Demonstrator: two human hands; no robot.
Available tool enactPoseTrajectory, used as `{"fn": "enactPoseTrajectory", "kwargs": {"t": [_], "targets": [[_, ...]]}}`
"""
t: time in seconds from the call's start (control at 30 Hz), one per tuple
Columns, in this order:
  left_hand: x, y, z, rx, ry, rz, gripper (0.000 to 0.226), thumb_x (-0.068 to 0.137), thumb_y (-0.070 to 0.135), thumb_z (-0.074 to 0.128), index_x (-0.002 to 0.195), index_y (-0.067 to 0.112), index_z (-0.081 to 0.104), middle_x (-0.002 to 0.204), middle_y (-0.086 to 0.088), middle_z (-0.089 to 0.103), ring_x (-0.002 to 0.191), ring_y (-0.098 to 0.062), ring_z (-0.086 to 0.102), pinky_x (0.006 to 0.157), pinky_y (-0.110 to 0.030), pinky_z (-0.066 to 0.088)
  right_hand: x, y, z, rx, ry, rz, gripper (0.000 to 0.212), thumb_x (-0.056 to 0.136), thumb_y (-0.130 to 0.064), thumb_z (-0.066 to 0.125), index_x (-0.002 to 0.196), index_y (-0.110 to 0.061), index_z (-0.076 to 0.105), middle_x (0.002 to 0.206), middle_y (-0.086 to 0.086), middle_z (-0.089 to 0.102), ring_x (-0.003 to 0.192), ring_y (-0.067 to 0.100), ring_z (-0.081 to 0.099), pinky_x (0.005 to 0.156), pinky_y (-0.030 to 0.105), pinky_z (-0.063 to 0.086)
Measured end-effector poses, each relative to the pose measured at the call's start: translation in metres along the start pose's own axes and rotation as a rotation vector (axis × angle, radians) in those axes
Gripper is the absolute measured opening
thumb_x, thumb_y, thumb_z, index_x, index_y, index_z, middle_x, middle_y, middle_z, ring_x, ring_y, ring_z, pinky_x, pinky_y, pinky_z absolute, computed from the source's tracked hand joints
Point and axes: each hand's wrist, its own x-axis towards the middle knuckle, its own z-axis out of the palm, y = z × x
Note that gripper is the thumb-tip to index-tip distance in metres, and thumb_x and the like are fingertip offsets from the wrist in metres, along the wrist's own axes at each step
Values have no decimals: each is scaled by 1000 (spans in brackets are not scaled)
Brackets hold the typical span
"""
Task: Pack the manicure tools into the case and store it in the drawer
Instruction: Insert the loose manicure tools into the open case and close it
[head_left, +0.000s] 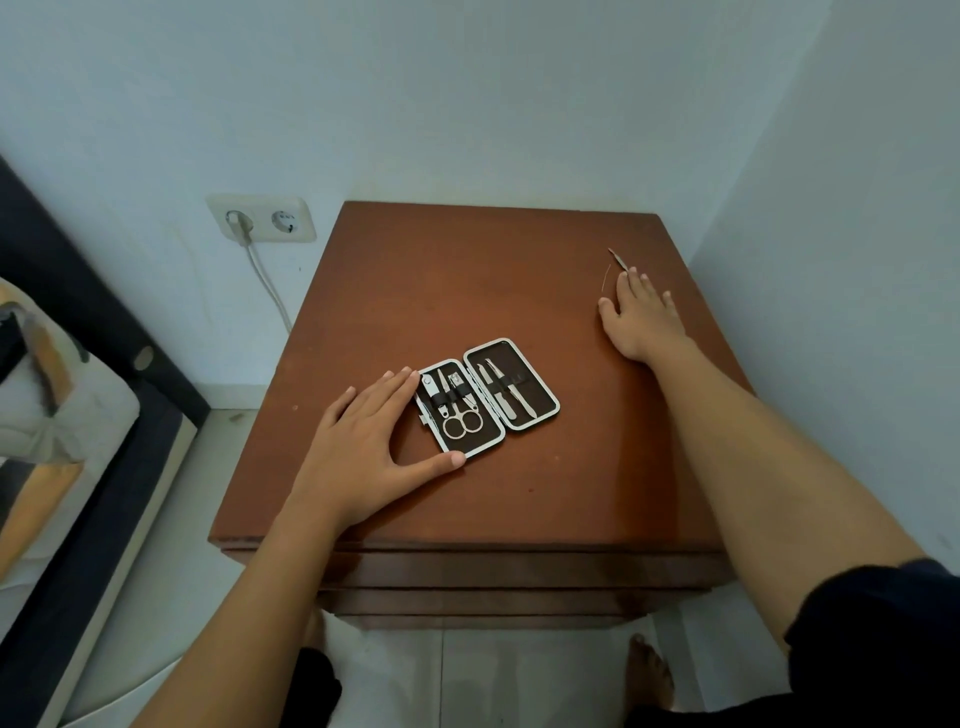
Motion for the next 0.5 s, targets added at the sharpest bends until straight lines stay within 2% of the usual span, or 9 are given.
{"fn": "enactPoseTrajectory", "kwargs": {"t": [0.3, 0.4, 0.5], "targets": [[1, -1, -2, -26, -23, -13, 104, 61, 89, 32, 147, 32, 19, 155, 13, 19, 141, -1, 13, 113, -27, 1, -66, 3, 11, 92, 126, -16, 54, 99, -34, 25, 146, -9, 19, 158, 7, 16, 146, 20, 12, 119, 40, 8], [0, 0, -2, -43, -29, -22, 106, 60, 89, 33, 147, 31, 21, 155, 11, 22, 141, -2, 14, 115, -31, 4, -102, 4, 15, 245, 245, -35, 45, 97, -24, 36, 139, -6, 36, 150, 11, 34, 141, 24, 28, 116, 39, 21], [-2, 1, -3, -43, -37, -31, 107, 59, 90, 32, 147, 30, 21, 155, 11, 22, 141, -2, 14, 116, -32, 5, -135, 6, 16, 407, 376, -43, 34, 94, -13, 45, 124, -4, 55, 131, 13, 56, 123, 26, 49, 104, 33, 36]]}}
